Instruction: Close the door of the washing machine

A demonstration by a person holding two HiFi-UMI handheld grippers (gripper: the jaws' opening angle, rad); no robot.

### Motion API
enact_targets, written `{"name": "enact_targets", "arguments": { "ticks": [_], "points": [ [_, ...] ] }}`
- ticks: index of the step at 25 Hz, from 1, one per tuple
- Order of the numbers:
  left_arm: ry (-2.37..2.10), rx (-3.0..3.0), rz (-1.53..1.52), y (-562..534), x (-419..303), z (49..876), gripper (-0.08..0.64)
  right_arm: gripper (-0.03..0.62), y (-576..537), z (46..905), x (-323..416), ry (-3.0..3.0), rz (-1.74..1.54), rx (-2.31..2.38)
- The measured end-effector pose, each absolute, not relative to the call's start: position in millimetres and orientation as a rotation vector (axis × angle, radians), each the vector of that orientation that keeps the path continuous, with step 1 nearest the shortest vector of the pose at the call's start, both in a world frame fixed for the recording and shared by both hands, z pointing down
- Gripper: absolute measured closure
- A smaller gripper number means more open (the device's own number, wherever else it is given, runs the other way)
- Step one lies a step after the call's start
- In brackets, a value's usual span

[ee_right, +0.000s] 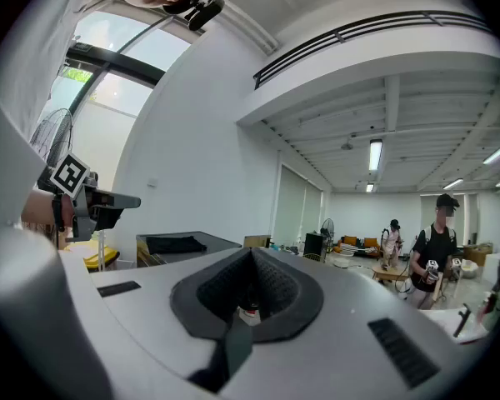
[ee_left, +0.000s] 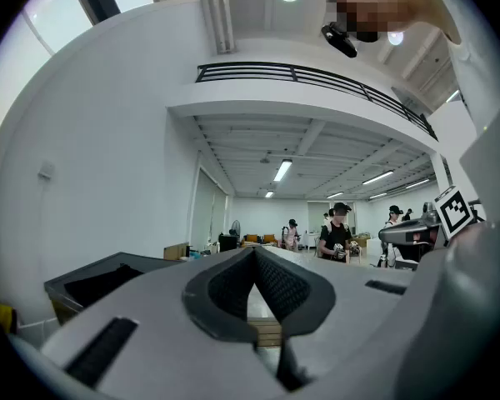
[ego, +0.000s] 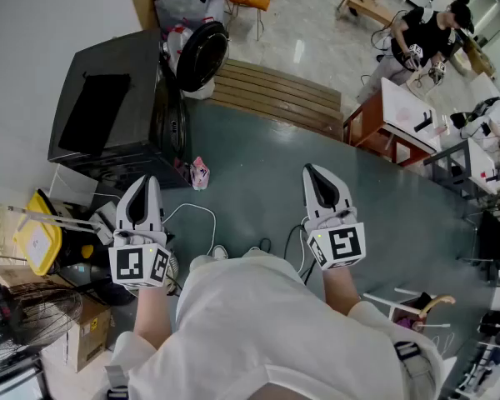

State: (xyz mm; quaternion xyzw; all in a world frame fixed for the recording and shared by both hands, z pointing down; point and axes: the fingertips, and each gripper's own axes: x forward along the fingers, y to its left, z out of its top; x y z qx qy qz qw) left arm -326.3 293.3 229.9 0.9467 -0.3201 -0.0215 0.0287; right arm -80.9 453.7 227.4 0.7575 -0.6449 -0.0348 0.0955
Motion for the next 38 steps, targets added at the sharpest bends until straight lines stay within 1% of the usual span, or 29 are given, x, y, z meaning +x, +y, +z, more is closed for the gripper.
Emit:
{"name": "enact_targets", "arguments": {
  "ticks": [15, 21, 22, 23, 24, 25, 29, 35, 38],
  "points": [
    [-0.984, 2.914, -0.055, 306.7, -308.8, 236.5, 0.554, 0.594, 468.6, 233.4, -69.4, -1.954, -0.086, 2.261],
    [-0.981, 2.925, -0.046, 315.4, -290.5, 233.3, 0.554, 0.591, 477.2, 228.6, -43.3, -1.953, -0.096, 2.286],
    [-0.977, 2.927, -0.044, 317.4, -286.3, 233.5, 0.554, 0.582, 478.9, 228.6, -37.3, -1.949, -0.093, 2.288],
    [-0.972, 2.929, -0.043, 319.3, -281.7, 234.2, 0.554, 0.532, 480.4, 229.0, -31.5, -1.949, -0.085, 2.288],
    [-0.967, 2.929, -0.043, 321.1, -277.1, 235.5, 0.554, 0.450, 481.7, 229.9, -26.2, -1.953, -0.076, 2.284],
    [-0.961, 2.928, -0.042, 322.8, -272.2, 237.3, 0.554, 0.412, 483.3, 230.6, -21.3, -1.955, -0.070, 2.280],
    [-0.923, 2.941, -0.012, 332.5, -247.9, 241.1, 0.554, 0.365, 496.4, 233.7, -5.0, -1.952, -0.076, 2.268],
    [-0.883, 2.961, 0.061, 337.3, -225.0, 247.8, 0.554, 0.322, 500.3, 260.9, 4.7, -1.982, 0.023, 2.278],
    [-0.873, 2.959, 0.084, 324.2, -217.5, 255.3, 0.554, 0.312, 491.5, 272.3, 9.6, -1.981, 0.058, 2.275]
  ]
}}
